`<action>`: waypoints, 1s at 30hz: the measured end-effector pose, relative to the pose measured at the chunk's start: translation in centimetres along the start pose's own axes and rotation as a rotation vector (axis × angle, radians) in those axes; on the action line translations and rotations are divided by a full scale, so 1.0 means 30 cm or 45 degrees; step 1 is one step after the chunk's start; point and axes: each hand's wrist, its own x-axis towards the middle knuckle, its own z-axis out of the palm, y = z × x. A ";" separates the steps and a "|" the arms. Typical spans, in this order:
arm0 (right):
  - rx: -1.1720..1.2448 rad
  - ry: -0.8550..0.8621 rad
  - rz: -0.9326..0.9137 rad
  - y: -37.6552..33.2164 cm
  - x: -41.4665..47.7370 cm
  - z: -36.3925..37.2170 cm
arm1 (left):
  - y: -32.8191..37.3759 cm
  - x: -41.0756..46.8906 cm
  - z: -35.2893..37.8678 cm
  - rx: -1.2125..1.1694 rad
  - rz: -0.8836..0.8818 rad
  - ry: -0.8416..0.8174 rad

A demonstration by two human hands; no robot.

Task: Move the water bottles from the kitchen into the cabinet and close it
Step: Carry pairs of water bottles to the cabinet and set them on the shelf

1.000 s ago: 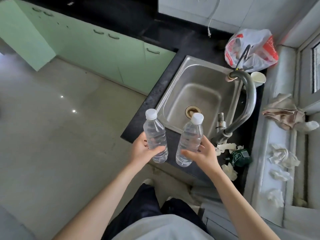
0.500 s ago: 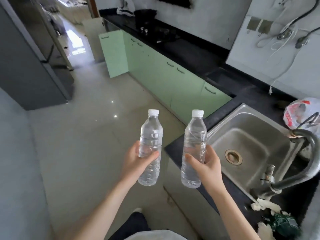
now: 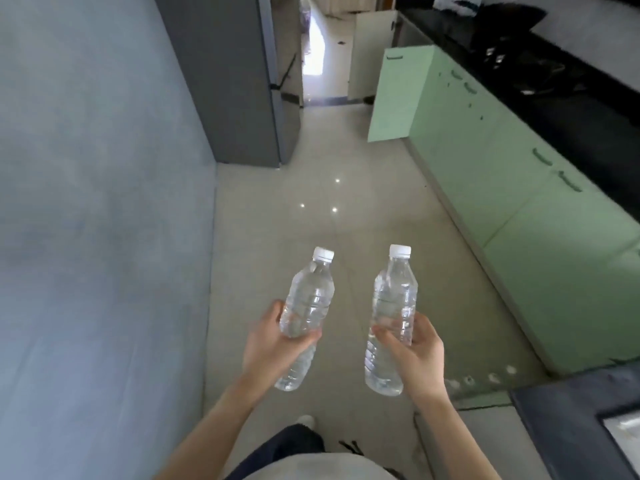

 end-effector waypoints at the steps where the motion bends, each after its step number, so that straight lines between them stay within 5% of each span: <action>1: -0.005 -0.031 -0.006 -0.030 0.040 0.055 | 0.001 0.052 -0.045 0.013 -0.011 0.039; 13: -0.151 -0.045 0.057 -0.178 0.660 0.320 | 0.097 0.661 -0.054 -0.009 -0.171 0.091; 25: -0.318 -0.061 -0.109 -0.588 1.678 0.442 | 0.683 1.543 0.036 -0.159 -0.068 0.217; 30: -0.305 -0.078 -0.072 -0.637 2.014 0.601 | 0.745 1.894 0.036 -0.162 -0.131 0.245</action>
